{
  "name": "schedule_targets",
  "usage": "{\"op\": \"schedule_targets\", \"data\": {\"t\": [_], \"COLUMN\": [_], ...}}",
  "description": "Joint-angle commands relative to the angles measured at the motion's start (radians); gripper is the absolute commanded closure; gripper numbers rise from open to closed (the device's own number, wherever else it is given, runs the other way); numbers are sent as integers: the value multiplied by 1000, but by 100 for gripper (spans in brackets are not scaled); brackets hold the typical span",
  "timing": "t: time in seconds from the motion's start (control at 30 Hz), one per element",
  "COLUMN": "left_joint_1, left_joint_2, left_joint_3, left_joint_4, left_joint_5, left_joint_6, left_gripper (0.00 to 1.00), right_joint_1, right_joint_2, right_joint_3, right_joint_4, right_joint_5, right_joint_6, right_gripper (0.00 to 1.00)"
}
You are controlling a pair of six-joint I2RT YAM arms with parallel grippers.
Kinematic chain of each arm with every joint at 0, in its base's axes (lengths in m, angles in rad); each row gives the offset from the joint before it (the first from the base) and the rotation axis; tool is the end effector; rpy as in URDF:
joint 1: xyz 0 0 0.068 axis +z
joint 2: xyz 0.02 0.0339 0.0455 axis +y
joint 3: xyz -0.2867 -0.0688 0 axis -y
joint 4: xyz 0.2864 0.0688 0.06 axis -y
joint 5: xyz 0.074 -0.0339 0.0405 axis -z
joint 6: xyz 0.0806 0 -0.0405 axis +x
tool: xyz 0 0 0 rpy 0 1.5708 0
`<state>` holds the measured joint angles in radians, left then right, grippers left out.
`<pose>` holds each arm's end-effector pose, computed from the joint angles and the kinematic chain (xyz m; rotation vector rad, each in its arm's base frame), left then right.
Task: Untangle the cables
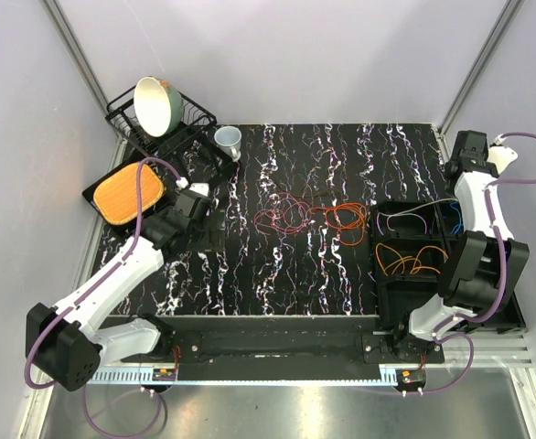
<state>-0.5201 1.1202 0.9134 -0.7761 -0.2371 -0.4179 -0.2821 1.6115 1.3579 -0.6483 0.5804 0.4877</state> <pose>0.2457 -0.1189 0.2447 0.0379 2.5144 -0.0768 0.3831 -0.1570 0.2753 1.1108 2.0910 -0.6156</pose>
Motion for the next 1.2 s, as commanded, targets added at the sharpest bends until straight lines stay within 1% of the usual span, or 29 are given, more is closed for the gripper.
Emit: {"op": "schedule_targets", "data": {"t": [0.0, 0.2, 0.27, 0.3, 0.33, 0.37, 0.43, 0.47, 0.57, 0.7, 0.8, 0.83, 0.87, 0.93, 0.97, 1.0, 1.07, 1.1, 1.13, 1.17], "left_joint_1": [-9, -11, -11, -9, -11, -11, -11, -12, -12, -11, -26, -32, -55, -86, -118, -130, -170, -182, -193, -216], "left_joint_2": [-7, -3, -3, -3, -3, -3, -3, -7, -2, 26, 78, 98, 119, 197, 225, 286, 344, 405, 436, 502], "left_joint_3": [1, -1, -1, 1, -1, 1, -1, 1, 2, 18, 54, 88, 108, 178, 203, 252, 298, 344, 372, 399], "left_joint_4": [23, 23, 23, 23, 23, 23, 23, 23, 24, 43, 72, 81, 96, 106, 116, 121, 141, 147, 153, 153], "left_joint_5": [-34, -34, -34, -34, -36, -36, -39, -42, -41, -34, -15, -8, -7, -21, -25, -28, -24, -18, -16, -21], "left_joint_6": [-9, -9, -9, -10, -10, -10, -12, -12, -12, -19, -30, -38, -39, -41, -41, -42, -48, -48, -50, -50], "left_gripper": [1, 1, 1, 1, 1, 1, 1, 1, 1, 1, 1, 1, 2, 2, 3, 3, 4, 4, 4, 5], "right_joint_1": [-14, -32, -42, -46, -48, -48, -48, -48, -48, -46, -42, -39, -26, -3, 32, 50, 98, 145, 165, 181], "right_joint_2": [-12, -15, -22, -27, -31, -41, -67, -76, -105, -134, -139, -139, -137, -131, -131, -133, -143, -150, -159, -163], "right_joint_3": [10, 18, 6, 0, -11, -14, -17, -16, -2, 9, 18, 24, 30, 43, 47, 52, 53, 52, 50, 47], "right_joint_4": [9, -23, -34, -30, -27, -25, -24, -21, -11, 15, 29, 32, 35, 36, 32, 33, 32, 32, 32, 32], "right_joint_5": [12, 24, 9, 0, -11, -11, -5, -8, -39, -115, -218, -284, -316, -384, -399, -412, -432, -436, -444, -448], "right_joint_6": [64, 124, 155, 164, 170, 179, 192, 189, 186, 169, 155, 147, 144, 146, 149, 150, 146, 141, 138, 135], "right_gripper": [100, 100, 73, 54, 37, 26, 17, 10, 7, 6, 6, 6, 6, 6, 6, 6, 6, 6, 6, 5]}}
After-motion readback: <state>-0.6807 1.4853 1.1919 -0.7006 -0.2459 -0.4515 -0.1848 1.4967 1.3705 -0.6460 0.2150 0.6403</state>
